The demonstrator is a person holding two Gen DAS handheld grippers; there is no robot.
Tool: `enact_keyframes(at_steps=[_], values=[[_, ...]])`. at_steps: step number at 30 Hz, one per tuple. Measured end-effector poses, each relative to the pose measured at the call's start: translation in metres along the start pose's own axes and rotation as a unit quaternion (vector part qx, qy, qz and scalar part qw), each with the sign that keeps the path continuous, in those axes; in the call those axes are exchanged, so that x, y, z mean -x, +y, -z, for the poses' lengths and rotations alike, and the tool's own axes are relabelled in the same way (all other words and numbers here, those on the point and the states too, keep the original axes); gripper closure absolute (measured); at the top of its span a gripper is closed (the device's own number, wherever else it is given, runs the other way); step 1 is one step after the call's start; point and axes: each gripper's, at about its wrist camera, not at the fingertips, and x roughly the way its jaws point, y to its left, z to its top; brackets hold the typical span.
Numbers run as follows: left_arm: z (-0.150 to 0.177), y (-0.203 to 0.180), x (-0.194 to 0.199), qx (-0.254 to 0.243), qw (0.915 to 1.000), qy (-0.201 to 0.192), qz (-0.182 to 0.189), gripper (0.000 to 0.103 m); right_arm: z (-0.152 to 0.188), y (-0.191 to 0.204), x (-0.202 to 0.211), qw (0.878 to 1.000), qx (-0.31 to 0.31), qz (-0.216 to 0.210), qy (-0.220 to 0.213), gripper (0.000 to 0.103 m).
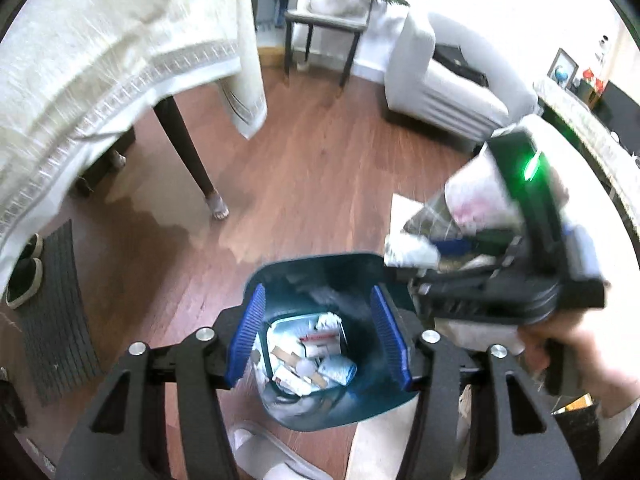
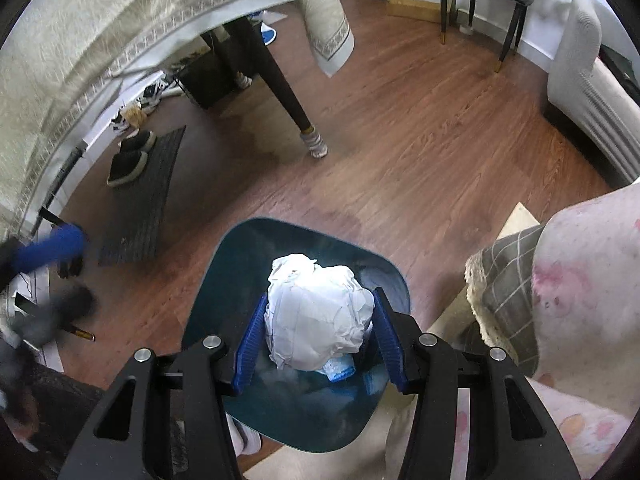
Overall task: Collect trash
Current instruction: 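Lower the paper ball into the teal bin and open the right gripper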
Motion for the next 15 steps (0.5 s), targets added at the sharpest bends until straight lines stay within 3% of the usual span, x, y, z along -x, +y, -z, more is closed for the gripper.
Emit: enact_keyframes(at_steps=[9, 15], values=[[-0.019, 0.004, 0.028, 0.024, 0.9990, -0.038, 0.003, 0.064, 0.014, 0.010, -0.025, 1.000, 0.009, 0.005, 0.029, 0.050], [-0.026, -0.004, 0.049, 0.017, 0.9975, -0.067, 0.012, 0.065, 0.027, 0.008, -0.045, 0.998, 0.013, 0.013, 0.053, 0.050]])
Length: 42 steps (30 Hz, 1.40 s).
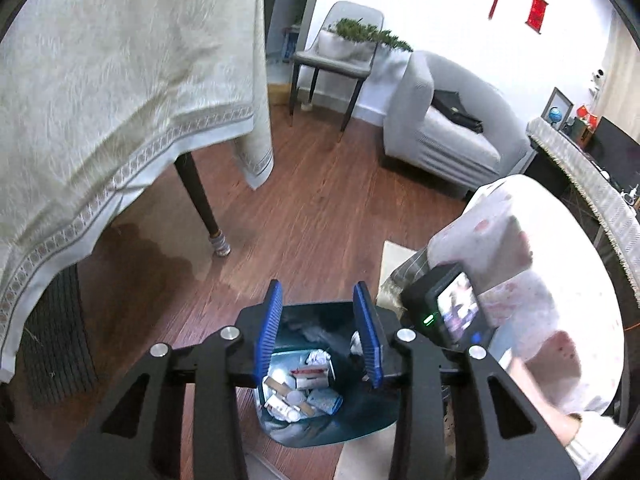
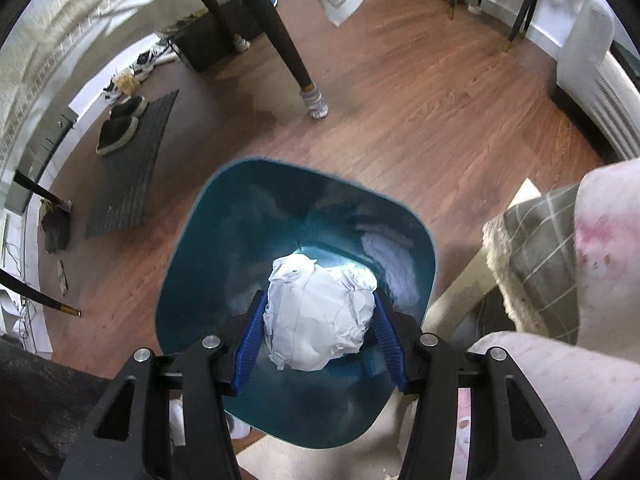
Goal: Collect trash
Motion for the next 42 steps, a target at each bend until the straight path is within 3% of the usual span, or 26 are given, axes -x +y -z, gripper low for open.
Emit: enact_keyframes(at_steps=[5, 9, 13, 19, 22, 25, 30, 34, 40, 42], values=[[-0.005, -0.004, 0.005, -0.007, 0.9999, -0.010, -0.003, 0.065, 0.008, 0.001, -0.012, 1.000, 0.006, -0.002, 0.021, 0.047], [-0.012, -0.005, 0.009, -0.005, 0.9999, -0.015, -0.001, 0.065, 0.015, 0.005, -0.015, 0.999, 0.013, -0.005, 0.034, 0.032], [-0.017, -0.010, 0.013, -0.005, 0.9997, -0.025, 0.000, 0.065, 0.022, 0.008, -0.008, 0.999, 0.019, -0.003, 0.035, 0.031], [-0.019, -0.022, 0.011, -0.021, 0.9994, -0.025, -0.007, 0.065, 0.024, 0.006, 0.028, 1.000, 0.014, -0.001, 0.003, 0.032], [-0.024, -0.031, 0.021, -0.040, 0.9985, -0.036, -0.013, 0.063, 0.026, 0.005, 0.069, 0.999, 0.001, -0.019, -0.035, 0.031], [-0.030, -0.037, 0.042, -0.052, 0.9967, -0.057, -0.026, 0.053, 0.029, 0.006, 0.107, 0.997, -0.001, -0.003, -0.076, 0.024], [-0.031, -0.052, 0.085, -0.071, 0.9928, -0.092, -0.032, 0.018, 0.048, 0.009, 0.181, 0.989, -0.006, 0.019, -0.148, 0.018], [-0.030, -0.064, 0.107, -0.063, 0.9925, -0.101, -0.029, 0.009, 0.068, 0.001, 0.228, 0.982, -0.019, 0.041, -0.186, 0.014], [-0.013, -0.094, 0.132, -0.085, 0.9889, -0.114, -0.043, 0.005, 0.102, -0.012, 0.278, 0.971, -0.042, 0.072, -0.226, 0.010], [-0.006, -0.102, 0.137, -0.092, 0.9881, -0.114, -0.048, 0.005, 0.118, -0.017, 0.291, 0.966, -0.045, 0.090, -0.240, 0.004]])
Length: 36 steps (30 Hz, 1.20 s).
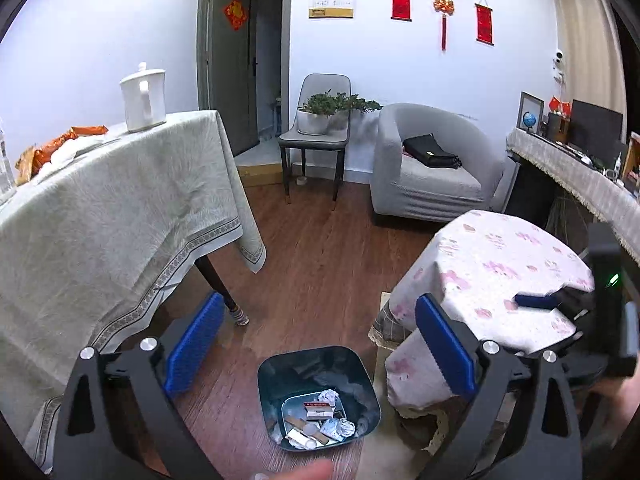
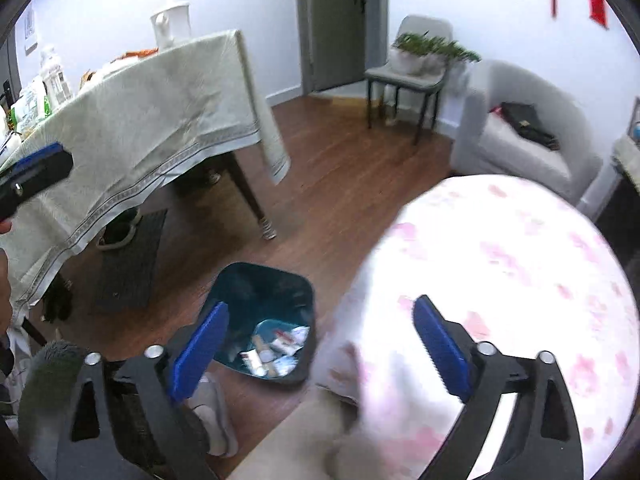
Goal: Collect trash
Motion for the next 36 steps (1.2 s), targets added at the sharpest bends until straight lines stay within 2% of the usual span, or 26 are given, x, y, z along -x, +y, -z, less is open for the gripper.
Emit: enact_keyframes(at_steps=[4, 8, 10, 19, 22, 25, 28, 32, 36], values=[[0.012, -0.015, 0.007, -0.006, 1.0000, 0.000, -0.004, 0.004, 0.018, -0.022, 0.028, 0.999, -0.022, 0.032, -0.014, 0.004], [0.027, -0.026, 0.012, -0.009, 0.9999, -0.013, -0.003, 0.003, 0.052, -0.059, 0.066, 0.994, -0.072, 0.074, -0.040, 0.004], [0.035, -0.031, 0.013, -0.011, 0.9998, -0.015, -0.008, 0.003, 0.066, -0.072, 0.078, 0.991, -0.090, 0.085, -0.048, 0.004], [0.070, -0.054, 0.012, -0.025, 0.9996, 0.001, 0.013, 0.003, 0.127, -0.113, 0.127, 0.975, -0.155, 0.126, -0.102, 0.004], [0.078, -0.059, 0.010, -0.042, 0.9991, -0.002, -0.003, 0.003, 0.143, -0.120, 0.133, 0.971, -0.167, 0.124, -0.118, 0.003], [0.084, -0.054, 0.003, -0.025, 0.9997, 0.004, -0.006, 0.003, 0.155, -0.127, 0.131, 0.970, -0.180, 0.109, -0.123, 0.003], [0.094, -0.056, -0.003, -0.030, 0.9993, 0.018, -0.009, 0.003, 0.152, -0.123, 0.132, 0.972, -0.166, 0.099, -0.131, 0.003], [0.097, -0.060, -0.005, -0.036, 0.9991, 0.021, -0.007, 0.003, 0.151, -0.117, 0.121, 0.978, -0.153, 0.091, -0.105, 0.003], [0.103, -0.063, -0.011, -0.037, 0.9985, 0.040, -0.005, 0.003, 0.151, -0.115, 0.121, 0.979, -0.149, 0.090, -0.104, 0.003]])
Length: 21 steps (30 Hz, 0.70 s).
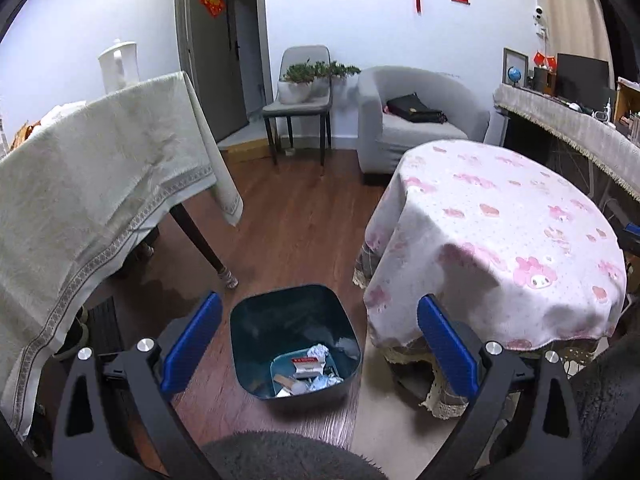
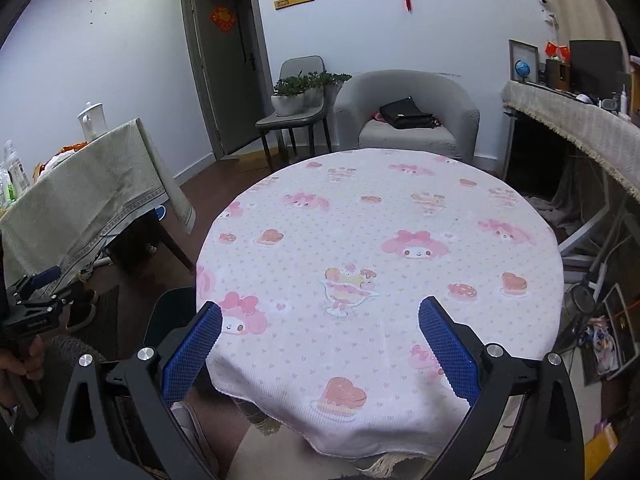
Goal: Collect trash
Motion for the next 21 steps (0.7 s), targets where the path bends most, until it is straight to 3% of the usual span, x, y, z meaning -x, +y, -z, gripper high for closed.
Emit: enact_keyframes(at_steps=[7, 21], values=[[0.001, 0.002, -0.008, 0.008, 0.9997, 0.021, 0.005, 0.003, 0.001, 0.011, -0.002, 1.000, 0.026, -0.008, 0.007, 0.003], [0.002, 0.001, -0.004, 0.007, 0.9999, 0.012, 0.007, 0.003, 0.001, 0.011, -0.003, 1.000, 0.023, -0.007, 0.008, 0.003]])
